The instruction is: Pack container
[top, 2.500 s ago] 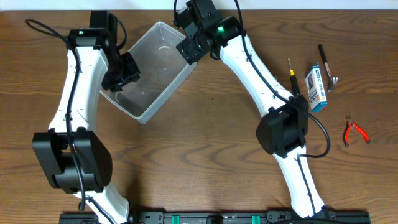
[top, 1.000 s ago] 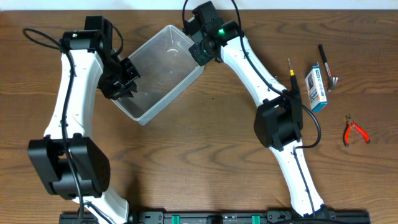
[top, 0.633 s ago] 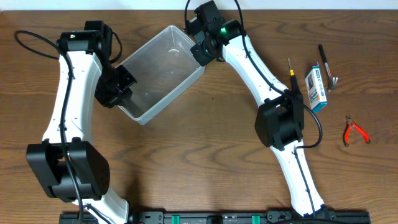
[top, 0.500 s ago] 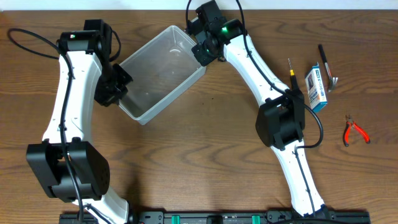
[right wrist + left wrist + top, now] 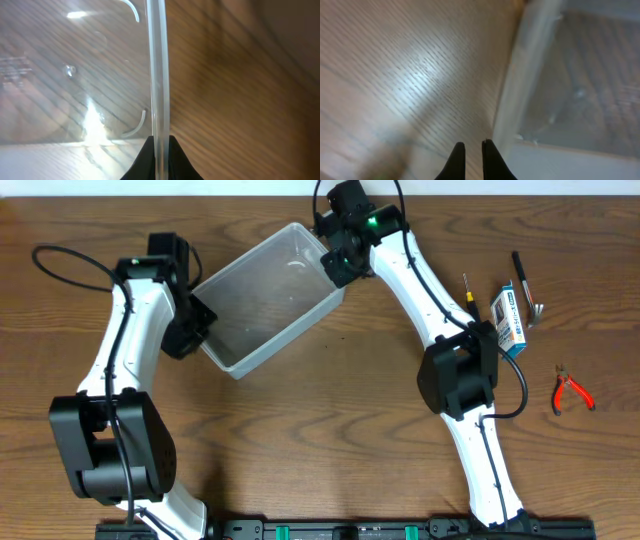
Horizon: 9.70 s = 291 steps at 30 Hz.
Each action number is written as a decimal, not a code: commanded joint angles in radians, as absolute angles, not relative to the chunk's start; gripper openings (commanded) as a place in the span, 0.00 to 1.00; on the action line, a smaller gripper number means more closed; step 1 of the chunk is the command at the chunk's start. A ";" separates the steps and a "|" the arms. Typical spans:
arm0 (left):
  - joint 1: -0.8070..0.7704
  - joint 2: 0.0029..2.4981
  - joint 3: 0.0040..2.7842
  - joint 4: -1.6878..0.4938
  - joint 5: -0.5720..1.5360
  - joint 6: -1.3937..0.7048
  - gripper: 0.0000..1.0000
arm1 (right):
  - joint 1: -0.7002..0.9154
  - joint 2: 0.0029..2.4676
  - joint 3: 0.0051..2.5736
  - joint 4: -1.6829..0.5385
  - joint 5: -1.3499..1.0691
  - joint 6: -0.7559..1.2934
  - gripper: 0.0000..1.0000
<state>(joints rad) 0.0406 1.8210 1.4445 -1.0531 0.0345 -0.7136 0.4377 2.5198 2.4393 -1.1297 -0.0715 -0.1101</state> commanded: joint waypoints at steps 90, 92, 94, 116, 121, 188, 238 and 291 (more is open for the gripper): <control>-0.069 1.592 1.501 -0.729 0.545 -0.337 0.06 | 0.394 2.286 2.259 -1.441 -0.059 -0.078 0.01; -0.069 1.564 1.501 -0.757 0.537 -0.337 0.06 | 0.394 2.286 2.226 -1.425 -0.058 -0.062 0.02; -0.069 1.545 1.501 -0.783 0.522 -0.333 0.06 | 0.394 2.286 2.214 -1.425 -0.059 -0.056 0.02; -0.069 1.536 1.500 -0.886 0.431 -0.295 0.06 | 0.393 2.286 2.204 -1.463 -0.032 -0.007 0.02; -0.069 1.536 1.500 -0.890 0.429 -0.295 0.06 | 0.392 2.286 2.178 -1.453 0.006 0.010 0.02; -0.069 1.946 1.475 -0.790 0.490 -0.191 0.06 | 0.301 1.968 2.275 -1.502 0.105 0.022 0.54; -0.030 1.550 1.480 -0.913 0.416 -0.241 0.06 | 0.295 1.970 1.767 -1.171 -0.064 -0.044 0.01; -0.030 1.551 1.479 -0.987 0.368 -0.241 0.90 | 0.199 1.845 2.075 -1.400 0.204 0.036 0.88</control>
<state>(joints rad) -0.0288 1.5570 1.4788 -0.9768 0.3817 -0.2413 0.2363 1.8771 2.0567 -1.3811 0.1108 0.0402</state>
